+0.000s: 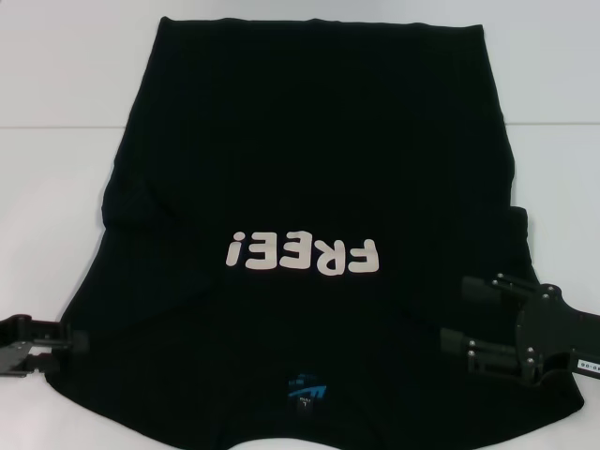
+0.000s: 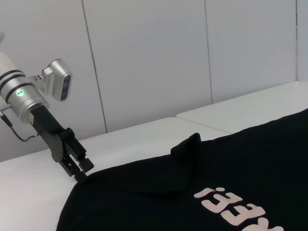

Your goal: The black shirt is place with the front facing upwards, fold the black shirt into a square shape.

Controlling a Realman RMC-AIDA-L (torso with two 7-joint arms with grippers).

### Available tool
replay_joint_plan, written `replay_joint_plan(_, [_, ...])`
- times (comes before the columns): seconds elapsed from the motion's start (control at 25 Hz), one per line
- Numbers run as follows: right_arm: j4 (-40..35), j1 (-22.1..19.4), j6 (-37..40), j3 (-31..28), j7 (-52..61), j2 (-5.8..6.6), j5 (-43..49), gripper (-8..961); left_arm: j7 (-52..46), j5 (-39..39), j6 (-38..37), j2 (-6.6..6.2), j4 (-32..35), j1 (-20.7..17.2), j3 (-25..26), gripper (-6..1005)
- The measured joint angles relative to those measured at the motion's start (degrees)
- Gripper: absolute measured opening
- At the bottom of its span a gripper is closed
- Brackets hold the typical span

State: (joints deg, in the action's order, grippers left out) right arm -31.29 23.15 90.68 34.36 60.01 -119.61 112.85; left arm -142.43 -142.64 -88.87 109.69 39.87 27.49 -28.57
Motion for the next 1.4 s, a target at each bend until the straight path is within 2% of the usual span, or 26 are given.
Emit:
replay_joint_plan(0.2, [0.0, 0.0, 0.1, -0.1, 0.0, 0.0, 0.0, 834, 0.0, 0.2, -0.3, 0.04, 0.3, 0.3, 0.2, 643])
replay_joint_plan(0.48, [0.0, -0.2, 0.3, -0.2, 0.0, 0.0, -0.1, 834, -1.1, 0.0, -1.4, -1.8, 0.6, -0.6, 0.1, 644])
replay_joint_plan(0.6, [-0.1, -0.2, 0.3, -0.2, 0.0, 0.0, -0.2, 834, -1.6, 0.0, -1.6, -2.23, 0.6, -1.1, 0.1, 644])
replay_joint_plan(0.92, [-0.2, -0.1, 0.4, -0.2, 0.0, 0.0, -0.2, 834, -1.3, -2.3, -1.2, -1.63, 0.6, -0.5, 0.0, 643])
replay_joint_plan(1.4, [-0.1, 0.0, 0.4, -0.2, 0.0, 0.0, -0.2, 835, -2.8, -2.4, -0.1, -1.61, 0.3, -0.4, 0.3, 644])
